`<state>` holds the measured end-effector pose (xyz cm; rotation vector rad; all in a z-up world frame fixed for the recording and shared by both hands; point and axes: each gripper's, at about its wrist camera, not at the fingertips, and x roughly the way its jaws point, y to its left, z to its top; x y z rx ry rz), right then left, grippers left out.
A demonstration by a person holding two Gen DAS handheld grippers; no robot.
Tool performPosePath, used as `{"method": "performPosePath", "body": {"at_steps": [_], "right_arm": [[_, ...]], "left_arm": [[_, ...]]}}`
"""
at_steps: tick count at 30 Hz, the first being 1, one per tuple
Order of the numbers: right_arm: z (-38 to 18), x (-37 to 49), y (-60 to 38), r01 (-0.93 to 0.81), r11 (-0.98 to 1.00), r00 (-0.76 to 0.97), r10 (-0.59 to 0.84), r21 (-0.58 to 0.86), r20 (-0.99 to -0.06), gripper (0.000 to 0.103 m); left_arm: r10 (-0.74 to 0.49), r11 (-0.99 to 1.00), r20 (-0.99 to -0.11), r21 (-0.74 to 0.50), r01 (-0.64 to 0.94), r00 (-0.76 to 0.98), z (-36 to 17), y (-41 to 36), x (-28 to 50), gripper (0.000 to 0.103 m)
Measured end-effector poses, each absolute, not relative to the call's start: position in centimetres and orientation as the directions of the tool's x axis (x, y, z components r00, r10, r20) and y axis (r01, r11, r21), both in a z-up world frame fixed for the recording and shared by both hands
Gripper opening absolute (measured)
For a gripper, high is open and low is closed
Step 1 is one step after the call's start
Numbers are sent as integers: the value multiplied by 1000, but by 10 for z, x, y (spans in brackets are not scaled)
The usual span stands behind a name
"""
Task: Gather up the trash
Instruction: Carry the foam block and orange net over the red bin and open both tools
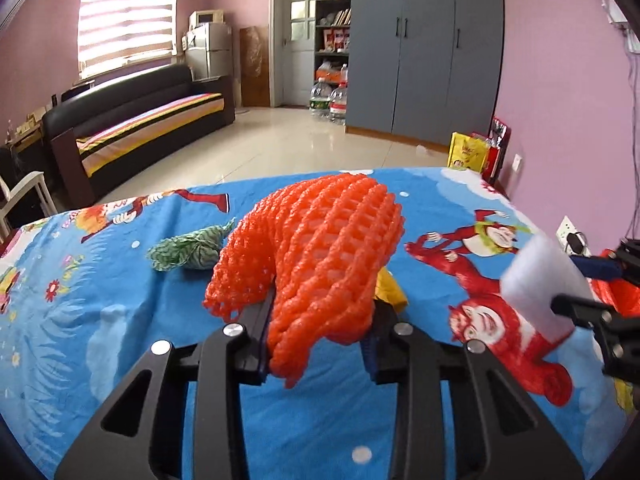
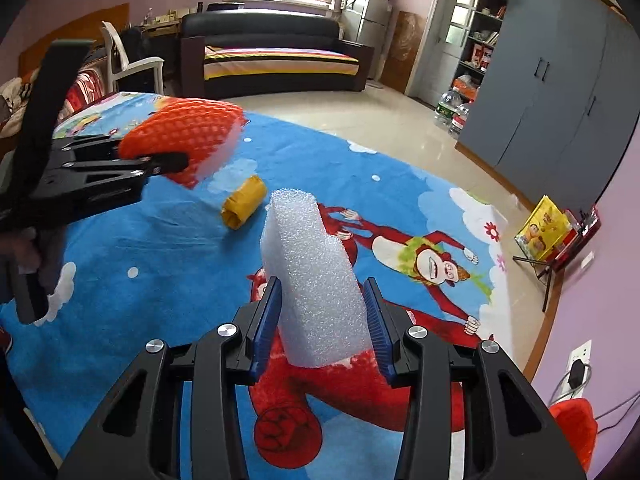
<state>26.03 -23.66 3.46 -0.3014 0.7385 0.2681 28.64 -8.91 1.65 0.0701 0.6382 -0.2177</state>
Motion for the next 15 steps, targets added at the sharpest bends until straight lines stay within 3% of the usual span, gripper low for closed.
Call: {"method": "performPosePath", "body": {"at_steps": [15], "right_arm": [[51, 224, -258, -279, 955, 752, 152, -100, -642, 41]], "left_arm": [[-258, 947, -520, 30, 319, 815, 42, -107, 214, 36]]}}
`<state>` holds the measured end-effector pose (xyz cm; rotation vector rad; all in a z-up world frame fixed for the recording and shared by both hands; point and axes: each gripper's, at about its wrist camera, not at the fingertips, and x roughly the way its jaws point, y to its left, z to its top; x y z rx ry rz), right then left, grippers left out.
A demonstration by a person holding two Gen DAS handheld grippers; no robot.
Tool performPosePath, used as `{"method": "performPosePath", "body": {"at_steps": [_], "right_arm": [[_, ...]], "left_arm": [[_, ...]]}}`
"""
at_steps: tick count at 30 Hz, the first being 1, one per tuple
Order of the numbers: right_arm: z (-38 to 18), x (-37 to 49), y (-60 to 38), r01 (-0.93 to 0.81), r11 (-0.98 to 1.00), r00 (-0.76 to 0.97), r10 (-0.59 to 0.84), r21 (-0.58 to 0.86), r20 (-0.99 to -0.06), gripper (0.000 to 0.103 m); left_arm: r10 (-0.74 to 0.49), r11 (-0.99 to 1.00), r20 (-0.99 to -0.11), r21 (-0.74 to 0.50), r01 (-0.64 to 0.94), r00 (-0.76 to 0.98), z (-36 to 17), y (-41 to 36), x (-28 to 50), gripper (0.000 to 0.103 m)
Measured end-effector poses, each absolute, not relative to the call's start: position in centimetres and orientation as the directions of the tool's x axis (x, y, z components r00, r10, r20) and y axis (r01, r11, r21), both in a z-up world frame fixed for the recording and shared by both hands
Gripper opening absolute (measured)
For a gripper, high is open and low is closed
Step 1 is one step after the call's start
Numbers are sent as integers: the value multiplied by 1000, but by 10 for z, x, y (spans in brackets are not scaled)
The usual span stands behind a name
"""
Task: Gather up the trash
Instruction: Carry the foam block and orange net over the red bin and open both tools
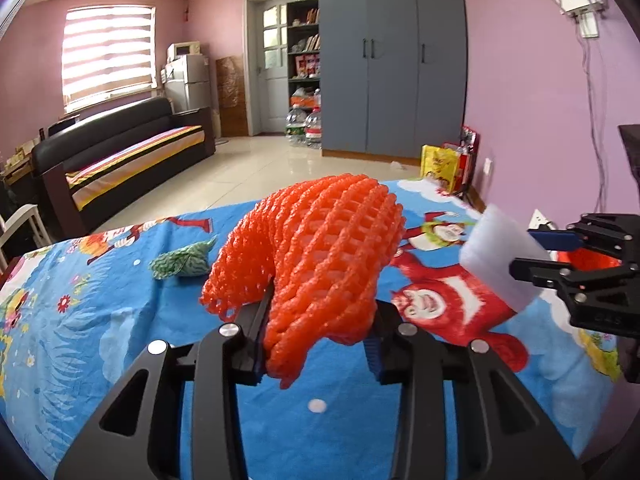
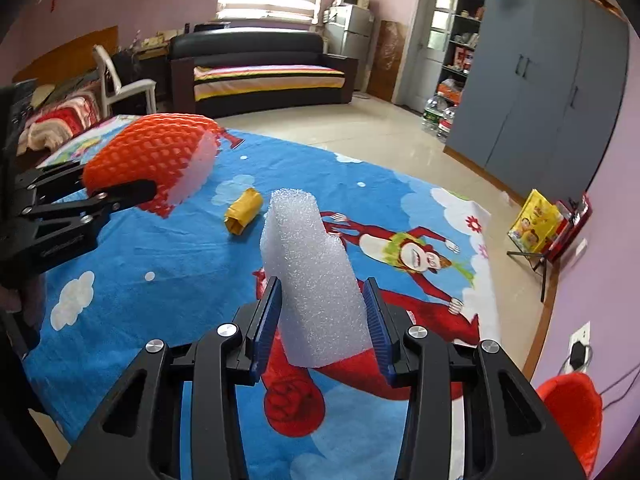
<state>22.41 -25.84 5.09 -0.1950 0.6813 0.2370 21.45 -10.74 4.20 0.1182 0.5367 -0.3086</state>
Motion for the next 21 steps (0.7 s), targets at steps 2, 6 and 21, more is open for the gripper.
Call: {"method": "performPosePath", "body": {"at_steps": [2, 6, 21], "right_arm": [[53, 219, -264, -260, 962, 762, 155, -78, -629, 41], [62, 205, -270, -230, 972, 790, 154, -54, -594, 41], [78, 156, -302, -127, 991, 839, 81, -48, -538, 41]], "left_arm": [[-277, 941, -514, 26, 338, 812, 44, -113, 209, 37], [-306, 920, -485, 72, 386, 819, 48, -131, 194, 38], [-400, 878, -448, 64, 475, 800, 55, -158, 164, 39]]}}
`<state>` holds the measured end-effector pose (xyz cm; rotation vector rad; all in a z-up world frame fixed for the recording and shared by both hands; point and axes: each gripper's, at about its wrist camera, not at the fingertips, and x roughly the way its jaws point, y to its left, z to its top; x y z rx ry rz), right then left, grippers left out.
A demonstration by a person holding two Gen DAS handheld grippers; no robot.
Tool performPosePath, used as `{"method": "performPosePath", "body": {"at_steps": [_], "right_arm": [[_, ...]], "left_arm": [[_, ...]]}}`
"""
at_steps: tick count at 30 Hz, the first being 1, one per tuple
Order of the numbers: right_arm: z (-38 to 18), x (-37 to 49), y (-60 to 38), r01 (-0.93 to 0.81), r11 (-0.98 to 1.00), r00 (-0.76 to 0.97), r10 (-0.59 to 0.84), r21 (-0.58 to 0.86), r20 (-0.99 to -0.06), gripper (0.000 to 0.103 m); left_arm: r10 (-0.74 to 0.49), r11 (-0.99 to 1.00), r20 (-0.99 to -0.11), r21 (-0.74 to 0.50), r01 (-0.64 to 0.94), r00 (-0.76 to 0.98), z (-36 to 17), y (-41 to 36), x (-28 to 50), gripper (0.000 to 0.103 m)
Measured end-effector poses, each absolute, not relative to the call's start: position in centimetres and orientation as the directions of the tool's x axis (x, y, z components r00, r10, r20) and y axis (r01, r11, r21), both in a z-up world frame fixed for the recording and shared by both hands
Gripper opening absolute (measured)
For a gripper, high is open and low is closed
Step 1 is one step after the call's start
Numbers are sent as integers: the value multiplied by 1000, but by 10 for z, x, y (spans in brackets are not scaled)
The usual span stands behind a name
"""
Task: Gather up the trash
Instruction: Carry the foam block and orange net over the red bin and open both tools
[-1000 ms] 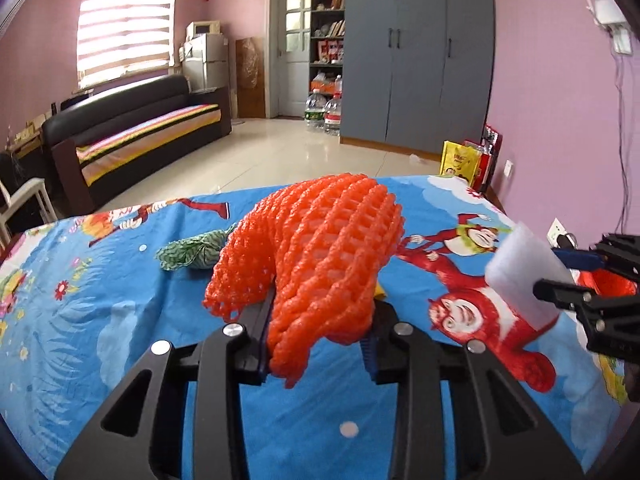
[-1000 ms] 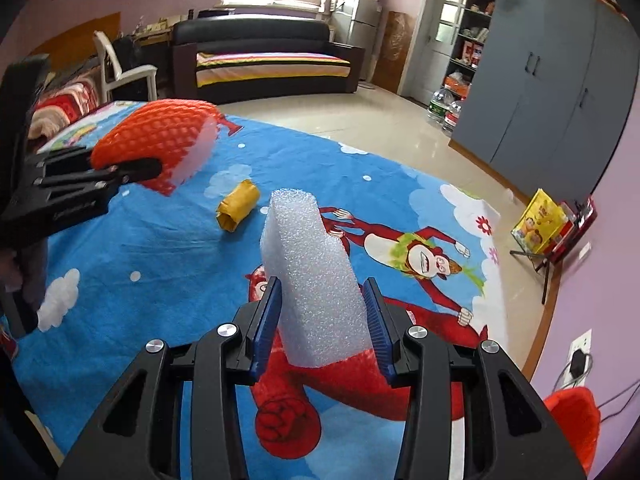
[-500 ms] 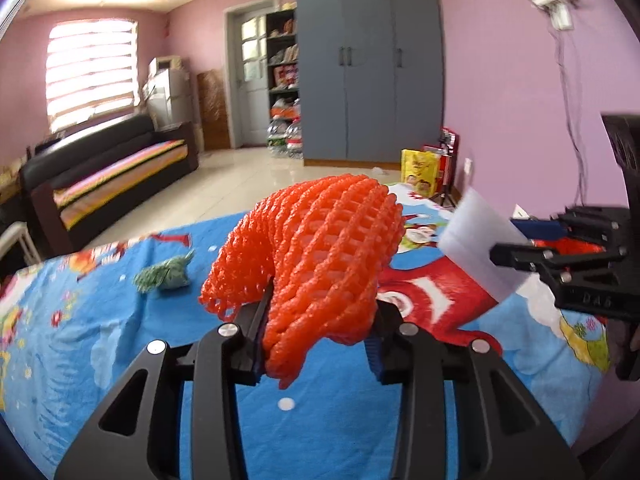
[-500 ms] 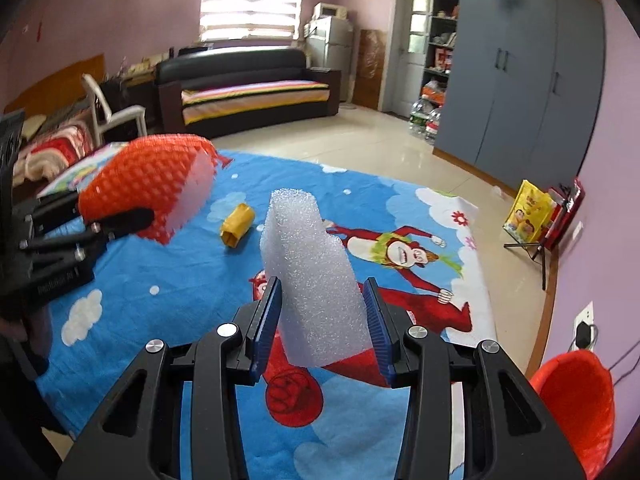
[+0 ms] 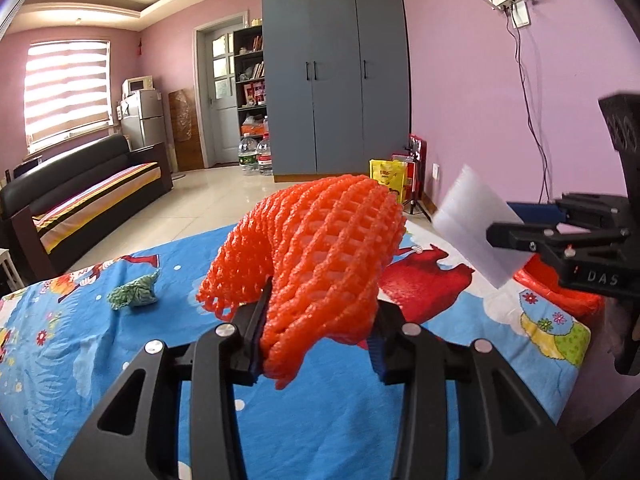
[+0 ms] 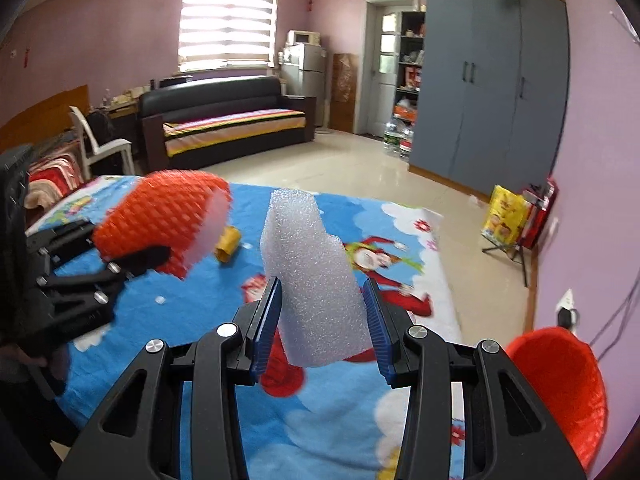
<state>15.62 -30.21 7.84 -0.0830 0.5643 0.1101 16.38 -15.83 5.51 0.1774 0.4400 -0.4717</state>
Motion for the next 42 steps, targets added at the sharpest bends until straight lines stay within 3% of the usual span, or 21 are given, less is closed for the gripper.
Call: {"method": "performPosePath", "body": {"at_steps": [20, 42], "right_arm": [[73, 125, -385, 69, 998, 847, -56, 5, -528, 41], [44, 95, -483, 368, 929, 761, -320, -30, -564, 41]], "left_arm": [[-605, 736, -463, -17, 676, 647, 60, -270, 147, 41], [-699, 597, -517, -43, 801, 494, 38, -397, 149, 41]]}}
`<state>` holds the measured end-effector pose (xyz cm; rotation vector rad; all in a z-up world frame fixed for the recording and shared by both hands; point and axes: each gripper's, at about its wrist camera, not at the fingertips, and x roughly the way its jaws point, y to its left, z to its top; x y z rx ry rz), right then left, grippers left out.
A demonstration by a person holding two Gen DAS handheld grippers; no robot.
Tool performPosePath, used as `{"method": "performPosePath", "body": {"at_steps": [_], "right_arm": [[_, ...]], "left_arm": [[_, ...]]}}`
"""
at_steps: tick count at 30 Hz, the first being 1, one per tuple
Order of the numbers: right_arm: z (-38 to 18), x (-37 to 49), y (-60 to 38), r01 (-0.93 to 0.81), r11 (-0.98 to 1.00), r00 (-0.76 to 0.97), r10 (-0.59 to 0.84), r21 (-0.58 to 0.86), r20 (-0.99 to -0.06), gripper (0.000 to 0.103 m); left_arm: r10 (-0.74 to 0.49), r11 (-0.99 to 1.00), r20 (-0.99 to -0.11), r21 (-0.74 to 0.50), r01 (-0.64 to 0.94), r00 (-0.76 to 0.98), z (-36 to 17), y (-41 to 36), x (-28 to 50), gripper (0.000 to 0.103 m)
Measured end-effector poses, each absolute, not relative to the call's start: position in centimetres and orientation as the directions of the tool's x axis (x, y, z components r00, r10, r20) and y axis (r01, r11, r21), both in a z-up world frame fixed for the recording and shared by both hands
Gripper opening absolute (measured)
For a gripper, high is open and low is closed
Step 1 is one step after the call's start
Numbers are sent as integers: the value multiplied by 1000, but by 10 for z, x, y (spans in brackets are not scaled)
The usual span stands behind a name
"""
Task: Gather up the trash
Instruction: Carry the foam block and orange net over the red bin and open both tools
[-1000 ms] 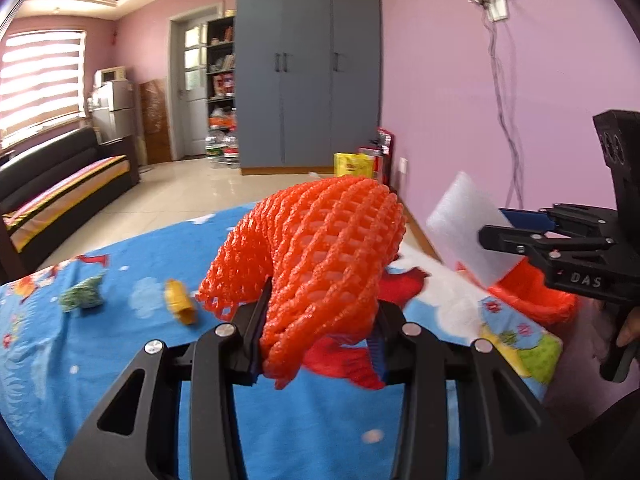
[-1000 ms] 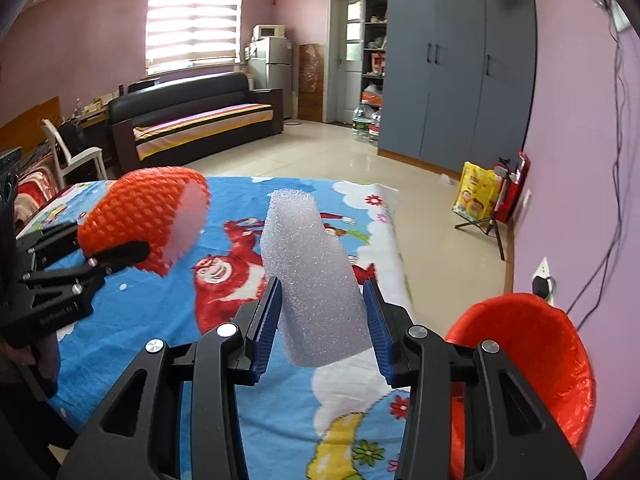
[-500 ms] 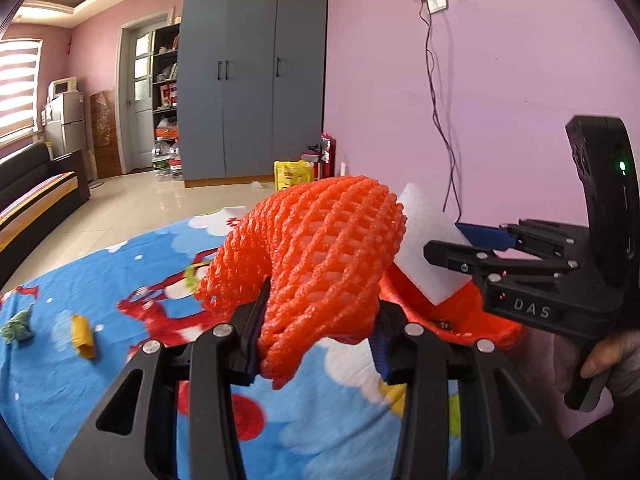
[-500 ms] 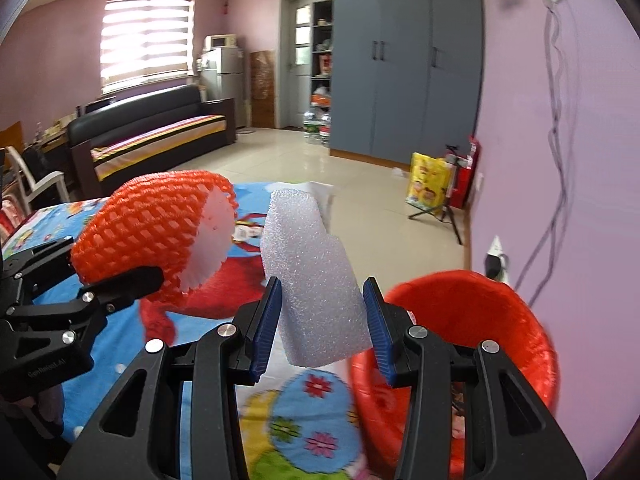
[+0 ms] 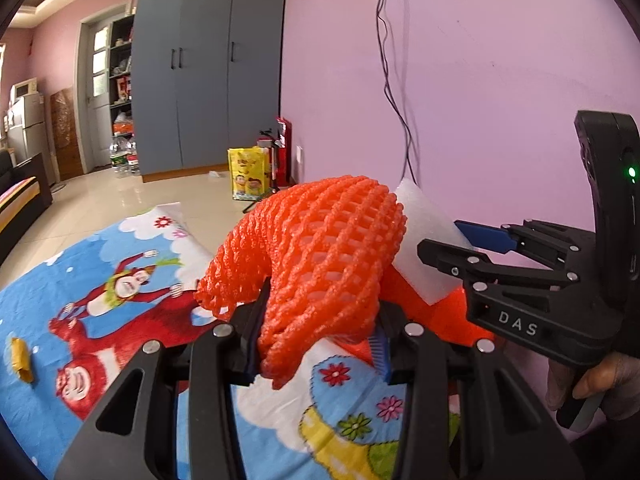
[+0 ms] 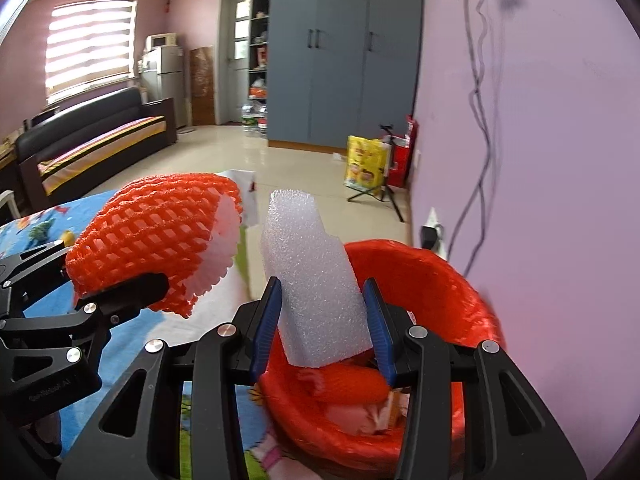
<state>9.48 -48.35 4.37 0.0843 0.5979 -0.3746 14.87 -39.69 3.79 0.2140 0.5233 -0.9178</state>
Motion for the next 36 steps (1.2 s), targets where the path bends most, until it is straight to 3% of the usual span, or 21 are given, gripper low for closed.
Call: {"method": "performPosePath", "body": {"at_steps": [21, 25, 30, 36], "right_arm": [[16, 63, -535, 515, 857, 679, -411, -4, -608, 42], [14, 62, -539, 537, 843, 668, -424, 1, -611, 44], [17, 59, -545, 568, 823, 667, -449, 15, -595, 61], [21, 54, -545, 581, 814, 679, -470, 21, -564, 61]], "left_arm": [[-730, 495, -575, -72, 866, 369, -1, -466, 158, 44], [-733, 500, -574, -89, 862, 366, -6, -466, 165, 54], [-728, 516, -573, -97, 851, 376, -5, -462, 174, 65], [-746, 514, -541, -99, 852, 387, 7, -455, 172, 73]]}}
